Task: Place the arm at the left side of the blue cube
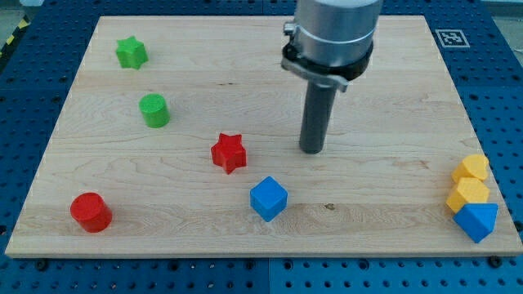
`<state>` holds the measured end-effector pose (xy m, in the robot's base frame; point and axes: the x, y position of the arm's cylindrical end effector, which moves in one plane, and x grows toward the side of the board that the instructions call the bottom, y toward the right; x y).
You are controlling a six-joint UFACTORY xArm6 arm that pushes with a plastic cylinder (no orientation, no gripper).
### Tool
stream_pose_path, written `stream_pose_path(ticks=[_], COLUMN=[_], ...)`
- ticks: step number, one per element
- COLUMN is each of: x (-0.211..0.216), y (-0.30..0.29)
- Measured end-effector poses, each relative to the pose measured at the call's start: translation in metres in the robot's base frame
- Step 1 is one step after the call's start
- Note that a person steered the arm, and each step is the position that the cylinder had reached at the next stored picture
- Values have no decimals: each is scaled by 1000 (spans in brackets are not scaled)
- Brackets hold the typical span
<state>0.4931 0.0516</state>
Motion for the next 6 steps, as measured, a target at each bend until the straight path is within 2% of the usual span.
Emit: stream_pose_path(ticks=[1, 3, 4, 5, 6], x=[22, 28, 33, 66, 69], y=[-21, -68, -112, -124, -88])
